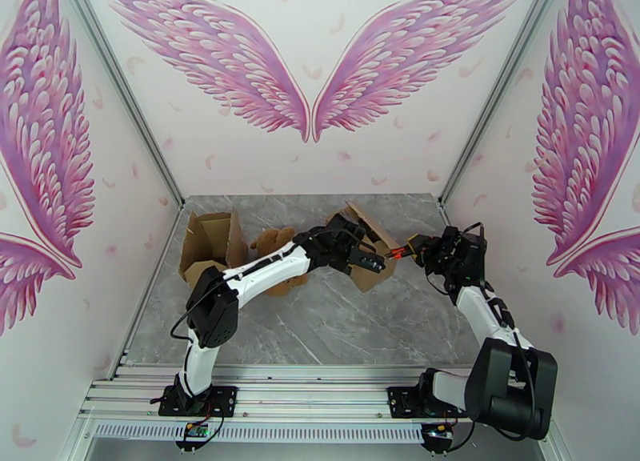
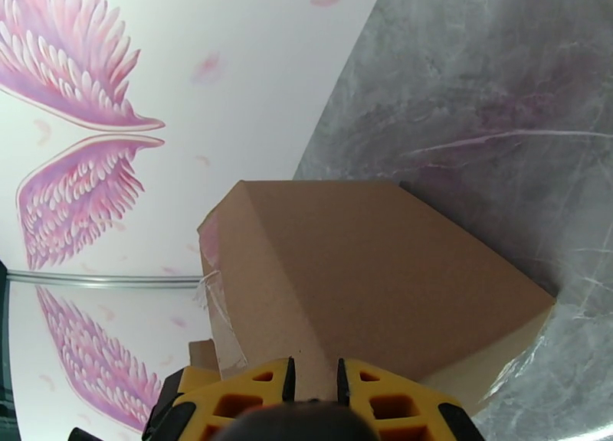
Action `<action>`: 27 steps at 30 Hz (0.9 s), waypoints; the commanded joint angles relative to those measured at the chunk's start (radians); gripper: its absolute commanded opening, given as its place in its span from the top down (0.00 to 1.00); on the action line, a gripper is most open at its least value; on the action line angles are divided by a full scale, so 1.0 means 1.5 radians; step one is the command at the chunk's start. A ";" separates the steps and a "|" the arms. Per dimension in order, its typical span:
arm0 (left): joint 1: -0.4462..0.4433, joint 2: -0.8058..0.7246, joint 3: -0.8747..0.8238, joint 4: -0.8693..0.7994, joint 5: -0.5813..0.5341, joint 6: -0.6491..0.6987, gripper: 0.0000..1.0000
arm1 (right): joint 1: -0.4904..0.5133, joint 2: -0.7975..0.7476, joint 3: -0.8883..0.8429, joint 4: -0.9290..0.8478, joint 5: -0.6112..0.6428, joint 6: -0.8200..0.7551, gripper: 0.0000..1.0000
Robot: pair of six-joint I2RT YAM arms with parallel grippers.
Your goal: Unpack the express box
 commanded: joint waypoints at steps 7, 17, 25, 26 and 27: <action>-0.012 0.070 0.091 0.016 0.025 -0.043 0.13 | 0.008 0.019 0.050 -0.021 -0.016 -0.024 1.00; -0.017 0.109 0.155 -0.034 0.046 -0.138 0.18 | 0.017 0.006 0.022 0.000 -0.007 -0.003 1.00; -0.006 0.151 0.253 -0.091 0.014 -0.273 0.34 | 0.023 -0.052 -0.070 0.087 0.029 0.056 1.00; -0.005 0.155 0.262 -0.099 0.012 -0.285 0.34 | 0.023 -0.064 -0.081 0.089 0.039 0.061 1.00; -0.005 0.158 0.272 -0.108 0.011 -0.298 0.34 | 0.023 -0.077 -0.092 0.094 0.047 0.065 1.00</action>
